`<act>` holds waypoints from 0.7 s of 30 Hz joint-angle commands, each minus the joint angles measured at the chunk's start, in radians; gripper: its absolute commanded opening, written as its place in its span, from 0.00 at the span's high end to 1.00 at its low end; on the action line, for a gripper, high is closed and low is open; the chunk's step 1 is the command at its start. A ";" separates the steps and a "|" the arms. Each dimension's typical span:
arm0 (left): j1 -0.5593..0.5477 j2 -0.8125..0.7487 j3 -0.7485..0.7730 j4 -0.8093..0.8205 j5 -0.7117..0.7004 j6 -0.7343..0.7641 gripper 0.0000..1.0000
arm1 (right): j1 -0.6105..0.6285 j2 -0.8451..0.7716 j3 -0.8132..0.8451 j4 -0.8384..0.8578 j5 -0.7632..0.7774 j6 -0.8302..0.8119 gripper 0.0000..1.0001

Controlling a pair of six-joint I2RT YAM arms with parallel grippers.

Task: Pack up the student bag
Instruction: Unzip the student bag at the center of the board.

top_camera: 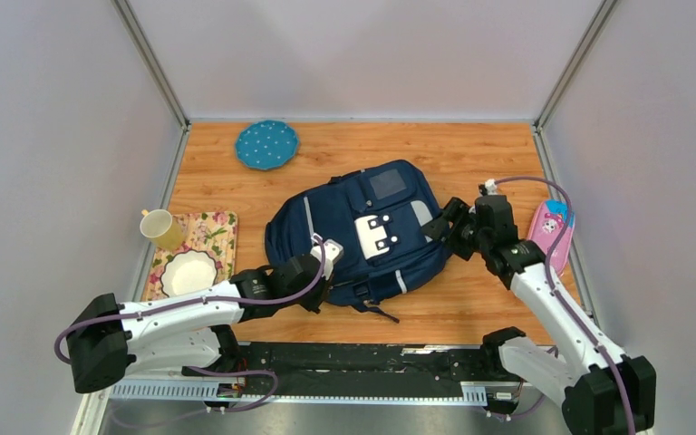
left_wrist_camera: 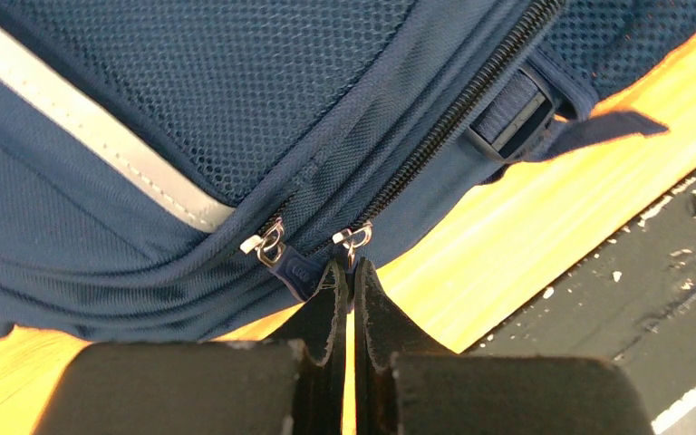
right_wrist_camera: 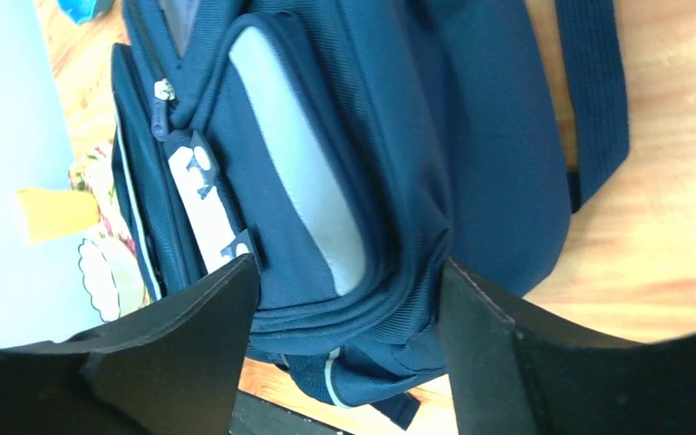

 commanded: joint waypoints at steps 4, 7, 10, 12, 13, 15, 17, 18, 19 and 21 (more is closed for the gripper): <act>-0.002 0.004 0.040 0.053 0.153 0.006 1.00 | -0.012 0.008 0.217 -0.153 -0.059 -0.135 0.20; 0.000 0.018 0.056 0.090 0.199 0.002 1.00 | -0.012 -0.148 0.173 -0.204 -0.059 -0.051 0.19; -0.002 0.045 0.082 0.087 0.223 0.025 1.00 | -0.010 -0.310 0.030 -0.103 -0.172 0.116 0.19; -0.002 0.062 0.100 0.076 0.233 0.038 1.00 | -0.009 -0.388 -0.062 -0.078 -0.181 0.228 0.19; -0.002 0.076 0.117 0.073 0.239 0.051 1.00 | -0.007 -0.423 -0.087 -0.074 -0.186 0.253 0.19; -0.002 0.087 0.131 0.070 0.259 0.061 1.00 | 0.002 -0.504 -0.139 -0.070 -0.195 0.295 0.19; -0.002 0.098 0.148 0.070 0.276 0.068 1.00 | 0.014 -0.541 -0.150 -0.096 -0.183 0.309 0.19; -0.002 0.099 0.151 0.072 0.284 0.068 1.00 | 0.031 -0.541 -0.163 -0.097 -0.183 0.313 0.19; -0.002 0.101 0.155 0.087 0.290 0.068 1.00 | 0.037 -0.532 -0.171 -0.080 -0.198 0.322 0.19; -0.002 0.102 0.157 0.104 0.311 0.063 1.00 | 0.072 -0.487 -0.192 -0.031 -0.215 0.341 0.21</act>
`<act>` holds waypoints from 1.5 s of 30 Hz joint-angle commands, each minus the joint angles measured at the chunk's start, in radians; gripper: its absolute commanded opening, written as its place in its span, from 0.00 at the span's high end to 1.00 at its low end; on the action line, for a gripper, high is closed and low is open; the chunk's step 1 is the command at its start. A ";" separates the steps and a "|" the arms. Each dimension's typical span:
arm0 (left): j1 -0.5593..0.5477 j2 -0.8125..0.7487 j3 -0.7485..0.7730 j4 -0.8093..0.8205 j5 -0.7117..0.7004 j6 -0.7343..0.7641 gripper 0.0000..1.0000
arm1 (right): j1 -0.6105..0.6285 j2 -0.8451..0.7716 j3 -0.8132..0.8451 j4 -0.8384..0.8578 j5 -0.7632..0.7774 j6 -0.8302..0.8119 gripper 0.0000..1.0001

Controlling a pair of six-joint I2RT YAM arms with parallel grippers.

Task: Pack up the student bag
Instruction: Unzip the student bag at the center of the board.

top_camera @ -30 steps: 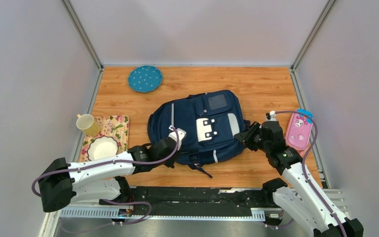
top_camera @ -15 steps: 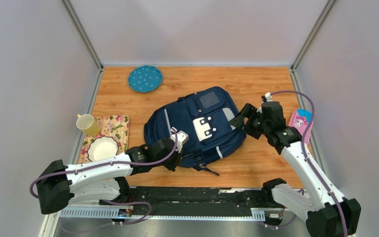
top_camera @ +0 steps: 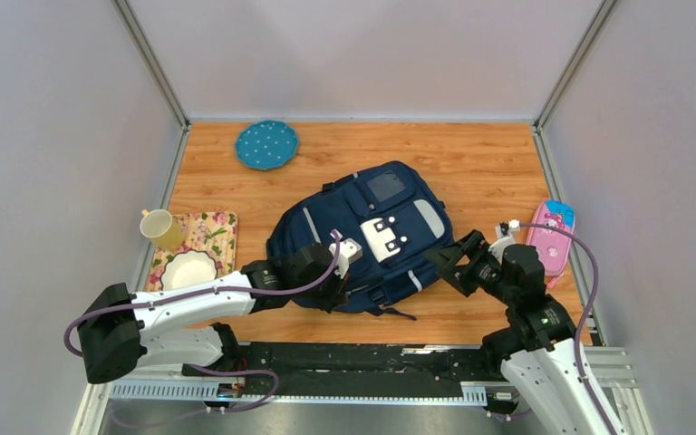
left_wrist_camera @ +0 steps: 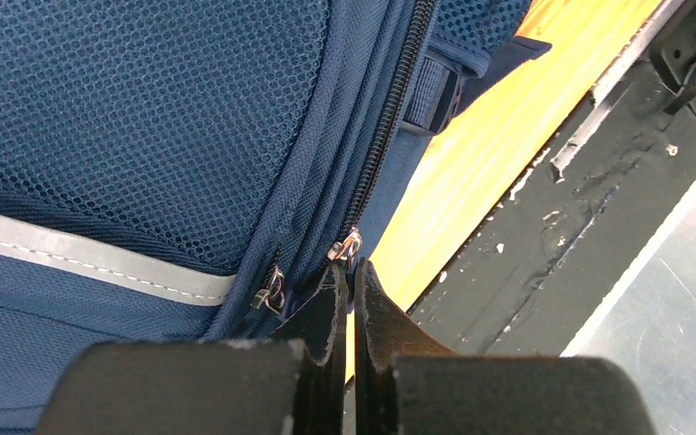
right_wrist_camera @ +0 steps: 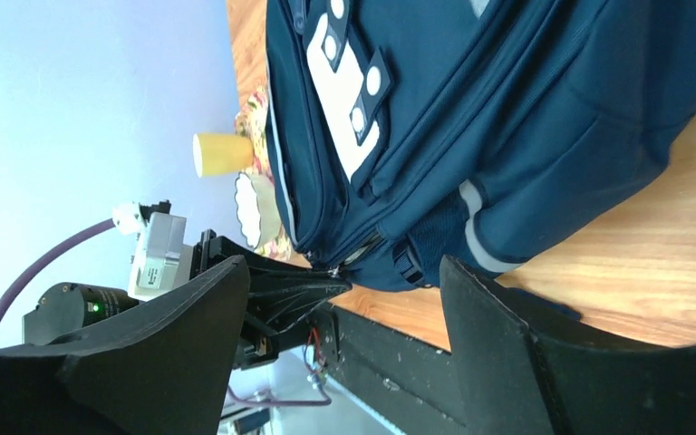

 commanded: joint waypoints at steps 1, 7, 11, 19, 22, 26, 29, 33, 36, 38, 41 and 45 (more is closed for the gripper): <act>-0.006 0.006 0.055 0.089 0.087 0.013 1.00 | 0.068 0.063 -0.051 0.160 -0.058 0.098 0.21; -0.007 0.017 0.055 0.129 0.099 -0.017 1.00 | 0.272 0.286 -0.055 0.326 0.045 0.165 0.21; -0.007 0.001 0.061 0.145 0.093 -0.026 1.00 | 0.381 0.396 -0.067 0.413 0.115 0.216 0.22; -0.007 -0.019 0.041 0.152 0.117 -0.034 1.00 | 0.412 0.535 -0.053 0.509 0.189 0.205 0.35; -0.007 -0.051 0.015 0.168 0.124 -0.042 1.00 | 0.412 0.566 -0.026 0.469 0.227 0.175 0.40; -0.007 -0.089 0.001 0.180 0.113 -0.043 1.00 | 0.412 0.587 -0.032 0.490 0.269 0.155 0.65; -0.007 -0.108 0.001 0.159 0.104 -0.042 1.00 | 0.392 0.577 0.002 0.467 0.300 0.110 0.85; -0.007 -0.135 -0.014 0.091 0.088 -0.042 1.00 | 0.336 0.549 0.059 0.411 0.387 0.031 1.00; -0.009 -0.175 -0.046 0.044 0.067 -0.045 1.00 | 0.271 0.545 0.091 0.380 0.386 -0.017 1.00; -0.007 -0.206 -0.066 0.011 0.041 -0.045 1.00 | 0.241 0.549 0.099 0.372 0.353 -0.033 1.00; -0.007 -0.240 -0.086 -0.058 -0.016 -0.048 1.00 | 0.193 0.554 0.105 0.371 0.317 -0.051 1.00; -0.007 -0.293 -0.094 -0.162 -0.146 -0.065 1.00 | 0.161 0.561 0.120 0.368 0.272 -0.082 1.00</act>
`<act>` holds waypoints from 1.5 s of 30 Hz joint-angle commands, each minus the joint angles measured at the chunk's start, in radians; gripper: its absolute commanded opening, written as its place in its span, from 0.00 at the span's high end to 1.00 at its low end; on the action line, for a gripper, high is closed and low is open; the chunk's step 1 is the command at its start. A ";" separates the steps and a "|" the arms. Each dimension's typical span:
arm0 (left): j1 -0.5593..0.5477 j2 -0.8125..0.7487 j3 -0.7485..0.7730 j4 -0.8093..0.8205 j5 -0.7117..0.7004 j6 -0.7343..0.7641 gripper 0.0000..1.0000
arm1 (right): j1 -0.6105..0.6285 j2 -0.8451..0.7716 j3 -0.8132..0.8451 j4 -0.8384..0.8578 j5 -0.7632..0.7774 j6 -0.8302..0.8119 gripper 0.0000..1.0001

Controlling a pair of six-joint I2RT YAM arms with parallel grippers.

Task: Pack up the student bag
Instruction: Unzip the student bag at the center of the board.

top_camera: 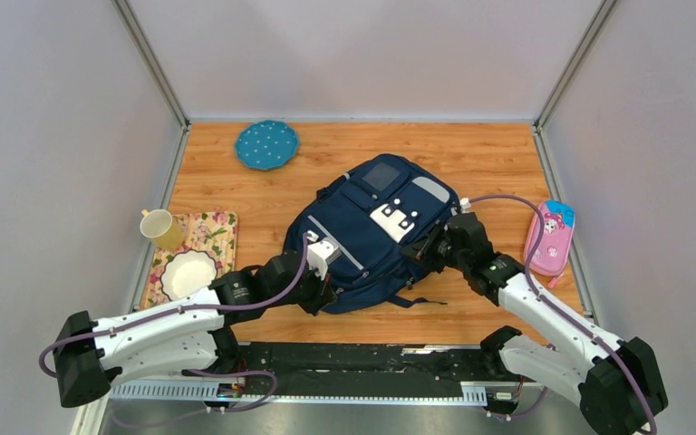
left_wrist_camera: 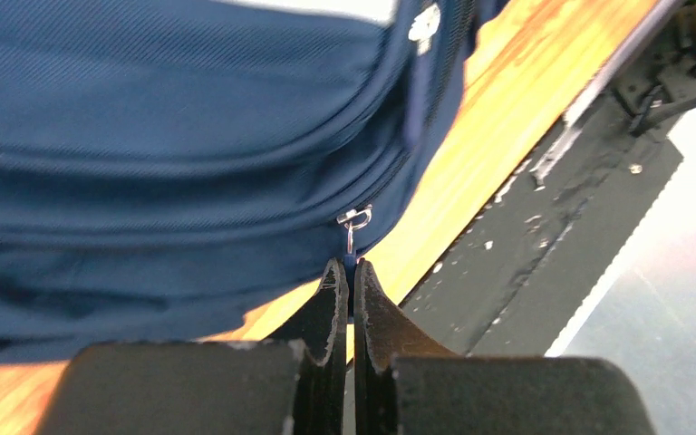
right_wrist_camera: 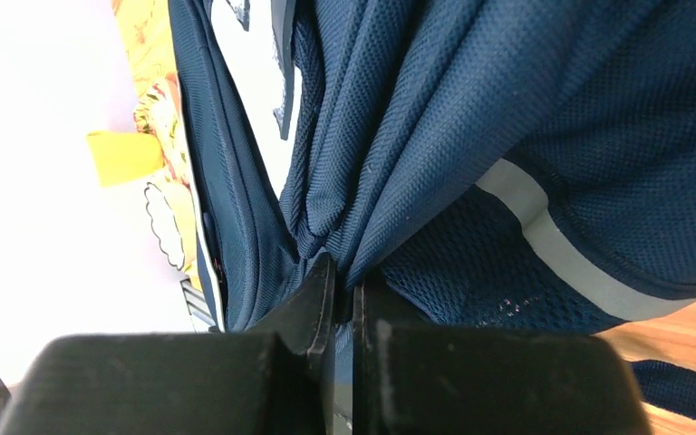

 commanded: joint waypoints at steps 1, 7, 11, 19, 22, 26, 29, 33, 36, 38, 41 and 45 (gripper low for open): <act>-0.007 -0.066 -0.012 -0.172 -0.144 -0.025 1.00 | -0.061 -0.004 0.075 0.039 0.092 -0.112 1.00; -0.007 -0.063 0.014 -0.166 -0.162 -0.004 1.00 | -0.116 0.066 0.154 0.012 0.036 -0.198 1.00; -0.023 0.015 0.092 -0.071 0.013 0.022 1.00 | -0.124 0.140 0.243 -0.013 -0.023 -0.249 0.99; -0.102 0.193 0.165 0.133 0.151 0.039 1.00 | -0.165 0.221 0.351 -0.242 -0.058 -0.432 0.25; -0.114 0.225 0.142 0.189 0.145 -0.005 1.00 | -0.171 0.165 0.369 -0.376 0.027 -0.432 0.21; -0.117 0.231 0.100 0.278 0.132 -0.044 1.00 | -0.170 -0.067 0.244 -0.409 0.077 -0.292 0.14; -0.117 0.248 0.120 0.298 0.150 -0.037 1.00 | -0.168 -0.285 0.092 -0.300 -0.064 -0.168 0.13; -0.120 0.285 0.165 0.289 0.161 -0.013 1.00 | -0.131 -0.441 -0.002 -0.301 -0.152 -0.015 0.13; -0.123 0.302 0.174 0.297 0.168 -0.011 1.00 | -0.084 -0.521 -0.062 -0.283 -0.158 0.078 0.19; -0.126 0.308 0.174 0.298 0.168 -0.014 1.00 | -0.062 -0.553 -0.091 -0.245 -0.147 0.105 0.24; -0.129 0.325 0.185 0.332 0.164 -0.019 1.00 | 0.002 -0.528 -0.111 -0.206 -0.118 0.147 0.27; -0.134 0.349 0.204 0.332 0.161 -0.018 1.00 | 0.147 -0.450 -0.118 -0.153 -0.052 0.179 0.28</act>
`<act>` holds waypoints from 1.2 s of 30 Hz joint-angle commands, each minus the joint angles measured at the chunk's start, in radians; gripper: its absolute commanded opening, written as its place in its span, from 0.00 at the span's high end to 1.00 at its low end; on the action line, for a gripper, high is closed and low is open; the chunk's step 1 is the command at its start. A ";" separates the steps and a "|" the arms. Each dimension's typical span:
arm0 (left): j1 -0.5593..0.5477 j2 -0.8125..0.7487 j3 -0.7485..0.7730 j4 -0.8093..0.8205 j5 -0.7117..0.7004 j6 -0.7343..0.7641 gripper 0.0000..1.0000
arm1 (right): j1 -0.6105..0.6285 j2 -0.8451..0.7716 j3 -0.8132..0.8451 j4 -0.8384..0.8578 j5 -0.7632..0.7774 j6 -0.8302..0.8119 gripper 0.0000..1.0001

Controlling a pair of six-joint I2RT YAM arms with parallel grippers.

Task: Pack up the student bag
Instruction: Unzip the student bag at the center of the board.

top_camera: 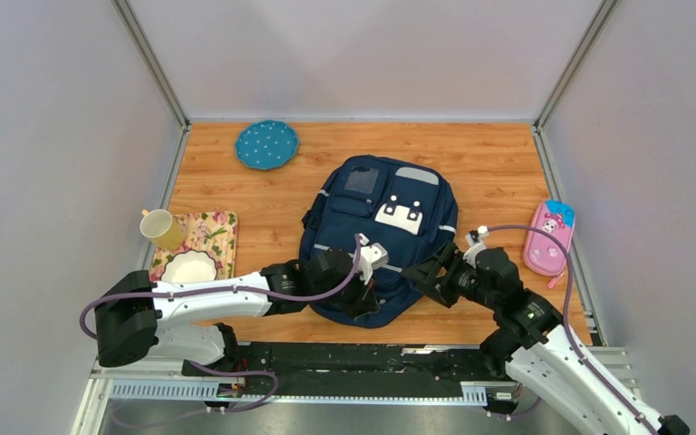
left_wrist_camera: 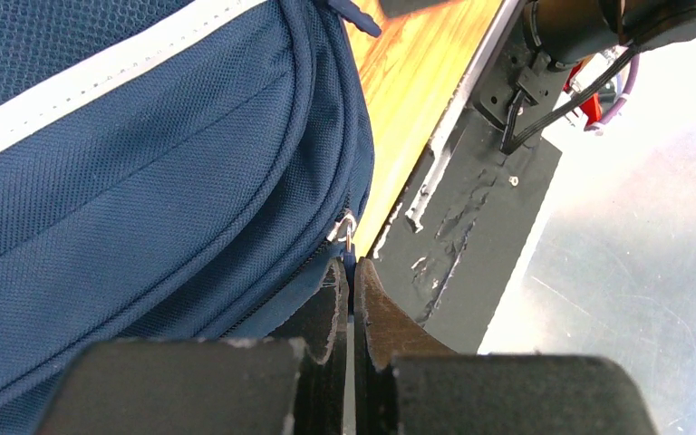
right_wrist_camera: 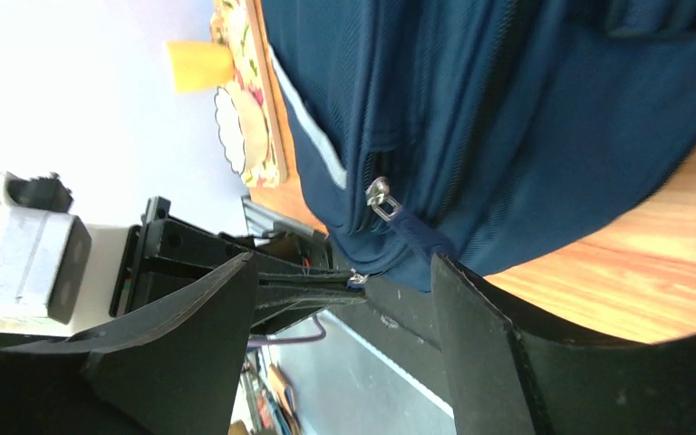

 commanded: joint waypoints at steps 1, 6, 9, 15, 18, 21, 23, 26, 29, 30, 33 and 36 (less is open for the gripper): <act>-0.018 0.010 0.068 0.094 0.035 -0.003 1.00 | 0.133 0.075 0.001 0.122 0.097 0.090 0.28; -0.024 0.007 0.066 0.094 0.029 -0.004 1.00 | 0.239 0.144 -0.009 0.174 0.187 0.136 0.28; -0.024 0.002 0.074 0.077 0.023 0.010 1.00 | 0.251 0.178 -0.006 0.172 0.224 0.157 0.28; -0.025 -0.012 0.089 0.071 0.034 0.034 1.00 | 0.274 0.203 -0.002 0.195 0.311 0.165 0.28; -0.024 -0.024 0.089 0.077 0.052 0.049 1.00 | 0.274 0.236 -0.003 0.246 0.354 0.144 0.42; -0.027 -0.044 0.089 0.070 0.070 0.079 1.00 | 0.262 0.260 0.021 0.251 0.391 0.113 0.74; -0.025 -0.056 0.091 0.016 0.067 0.106 1.00 | 0.255 0.256 0.046 0.235 0.424 0.059 0.93; -0.025 -0.081 0.079 -0.073 0.034 0.132 1.00 | 0.216 0.232 0.087 0.185 0.469 -0.010 1.00; -0.025 -0.123 0.041 -0.169 -0.058 0.128 1.00 | 0.126 0.204 0.106 0.145 0.436 -0.068 1.00; -0.027 -0.134 0.025 -0.189 -0.081 0.126 1.00 | 0.100 0.198 0.109 0.134 0.393 -0.082 1.00; -0.025 -0.182 -0.033 -0.280 -0.196 0.112 1.00 | 0.000 0.181 0.101 0.122 0.296 -0.143 1.00; -0.025 -0.223 -0.062 -0.403 -0.429 0.051 1.00 | -0.075 0.184 0.100 0.111 0.201 -0.203 1.00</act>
